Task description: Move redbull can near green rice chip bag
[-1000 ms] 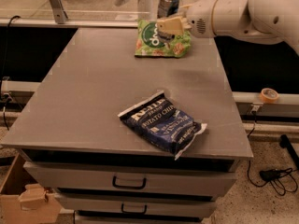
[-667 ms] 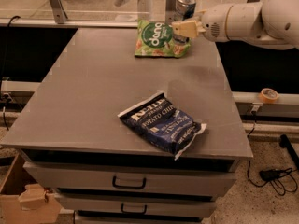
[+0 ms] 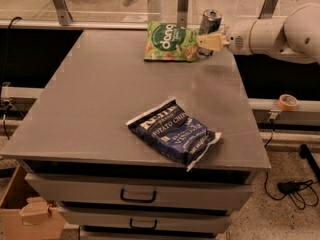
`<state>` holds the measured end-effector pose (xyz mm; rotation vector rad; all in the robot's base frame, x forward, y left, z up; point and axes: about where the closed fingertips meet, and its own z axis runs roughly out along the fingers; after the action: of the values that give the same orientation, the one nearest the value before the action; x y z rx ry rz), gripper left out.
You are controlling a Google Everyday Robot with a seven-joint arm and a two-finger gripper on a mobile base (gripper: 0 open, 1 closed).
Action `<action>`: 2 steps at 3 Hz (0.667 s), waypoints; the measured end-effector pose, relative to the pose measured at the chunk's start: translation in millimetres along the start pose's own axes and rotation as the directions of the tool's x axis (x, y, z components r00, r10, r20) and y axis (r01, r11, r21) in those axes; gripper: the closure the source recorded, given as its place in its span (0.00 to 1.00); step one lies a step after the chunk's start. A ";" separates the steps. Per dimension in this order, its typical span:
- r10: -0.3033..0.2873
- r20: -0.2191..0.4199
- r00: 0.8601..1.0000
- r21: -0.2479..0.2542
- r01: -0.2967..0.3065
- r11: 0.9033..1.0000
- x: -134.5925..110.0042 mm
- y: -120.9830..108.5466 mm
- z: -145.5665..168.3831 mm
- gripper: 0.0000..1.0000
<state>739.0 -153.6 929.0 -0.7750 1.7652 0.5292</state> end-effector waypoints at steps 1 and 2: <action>0.024 -0.008 1.000 -0.025 -0.024 0.999 15.4 -10.0 16.4 1.00; 0.024 -0.031 0.999 -0.065 -0.026 0.998 25.7 -14.3 33.6 0.82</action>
Offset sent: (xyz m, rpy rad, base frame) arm 0.0409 0.0077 -0.0493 -0.0041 0.0822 0.0928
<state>766.3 -146.6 894.3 -0.8106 1.7947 0.5974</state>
